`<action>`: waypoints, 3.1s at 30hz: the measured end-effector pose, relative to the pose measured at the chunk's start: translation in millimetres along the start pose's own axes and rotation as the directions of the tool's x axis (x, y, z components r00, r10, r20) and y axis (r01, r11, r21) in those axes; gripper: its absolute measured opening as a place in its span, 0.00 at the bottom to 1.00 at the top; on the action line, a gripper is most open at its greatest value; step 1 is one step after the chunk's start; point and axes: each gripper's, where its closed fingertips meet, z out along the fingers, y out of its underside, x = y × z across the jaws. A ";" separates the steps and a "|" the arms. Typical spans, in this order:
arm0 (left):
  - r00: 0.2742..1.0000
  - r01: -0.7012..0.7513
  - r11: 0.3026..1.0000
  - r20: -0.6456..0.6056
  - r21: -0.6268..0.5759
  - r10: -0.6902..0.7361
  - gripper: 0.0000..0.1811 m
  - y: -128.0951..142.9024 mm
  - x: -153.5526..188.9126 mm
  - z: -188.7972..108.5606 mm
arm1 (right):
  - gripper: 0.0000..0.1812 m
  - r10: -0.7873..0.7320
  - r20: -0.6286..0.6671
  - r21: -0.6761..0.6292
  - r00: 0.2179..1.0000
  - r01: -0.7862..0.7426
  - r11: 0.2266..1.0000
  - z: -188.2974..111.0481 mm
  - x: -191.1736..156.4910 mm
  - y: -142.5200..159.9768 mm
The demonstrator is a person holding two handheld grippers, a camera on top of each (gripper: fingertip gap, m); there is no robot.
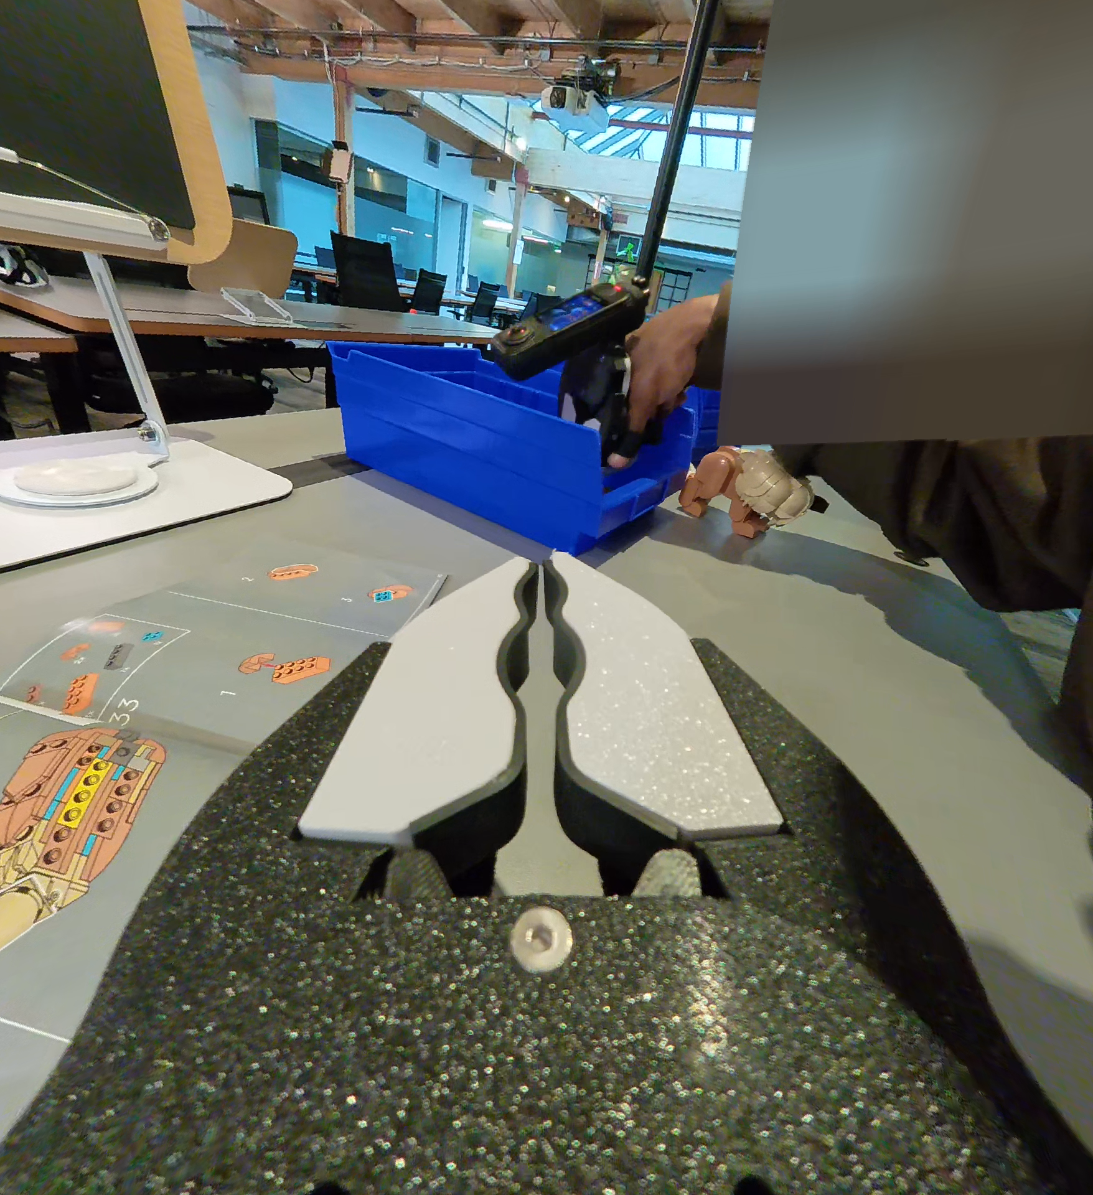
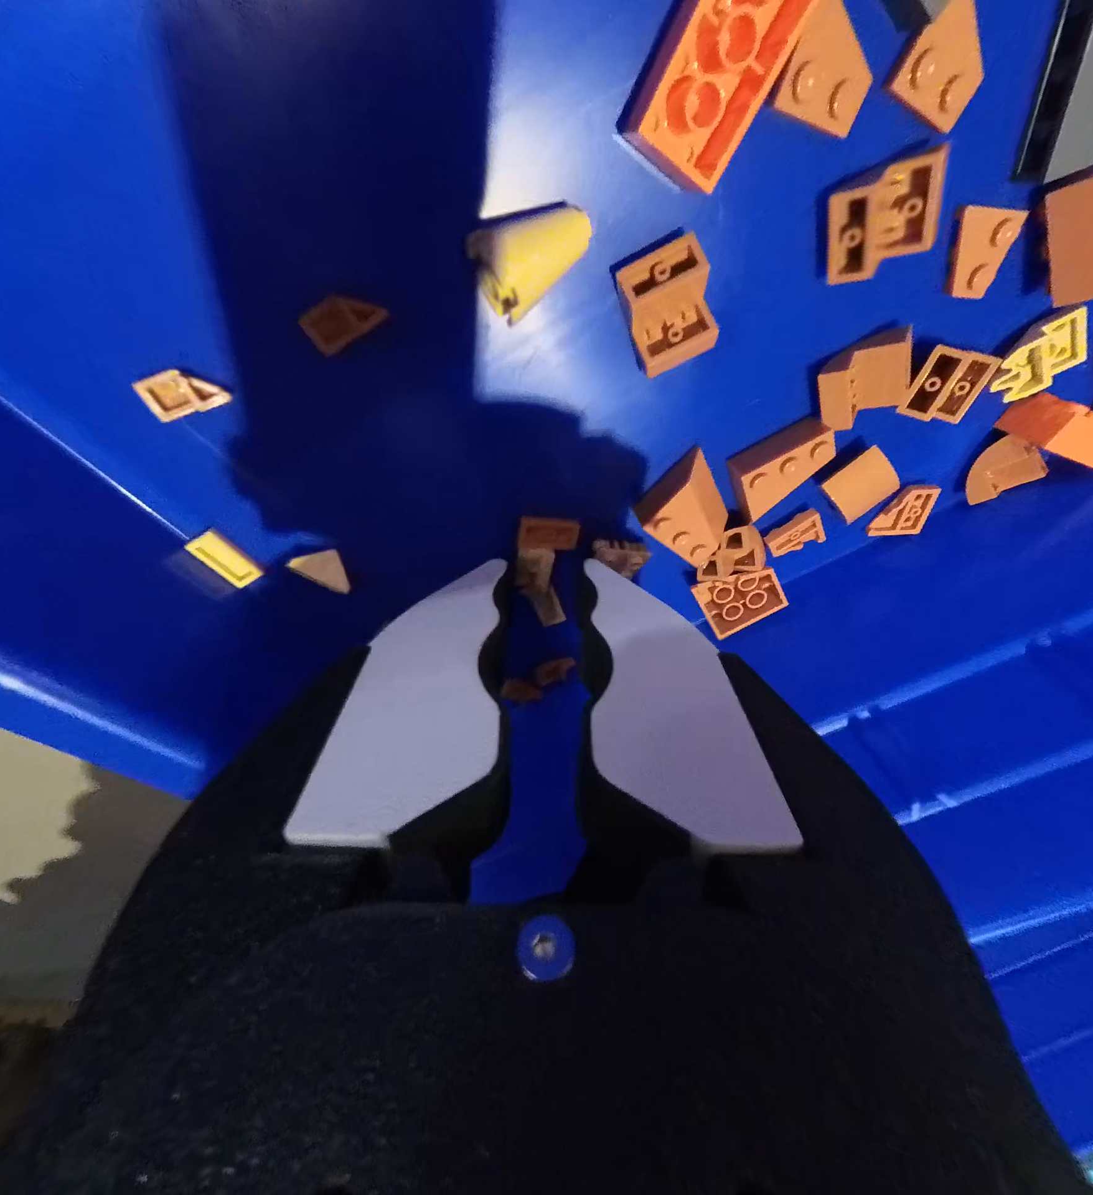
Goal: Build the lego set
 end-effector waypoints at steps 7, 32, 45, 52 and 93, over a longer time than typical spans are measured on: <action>1.000 -0.004 1.000 -0.001 -0.003 0.004 0.01 0.3 1.4 0.0 | 0.05 -0.009 0.018 -0.016 1.000 0.009 1.000 0.5 -0.4 -0.9; 0.999 -0.028 1.000 0.018 -0.006 0.028 0.01 0.3 0.6 -1.2 | 0.04 -0.478 0.065 0.449 0.876 0.402 0.798 -52.0 -236.8 -101.3; 1.000 -0.024 1.000 0.009 -0.012 0.024 0.01 1.1 2.4 -0.6 | 0.12 -0.431 0.148 0.610 0.890 0.261 0.748 -67.3 -233.5 -91.1; 1.000 -0.030 0.999 0.003 -0.020 0.031 0.01 2.6 4.0 0.2 | 0.11 -0.394 0.133 0.817 0.910 0.125 0.563 -74.7 -239.0 -88.0; 0.999 0.025 1.000 0.020 -0.005 -0.025 0.01 0.2 -6.8 -1.8 | 0.12 -0.220 0.162 0.924 0.962 -0.070 0.376 -82.6 -210.0 -58.6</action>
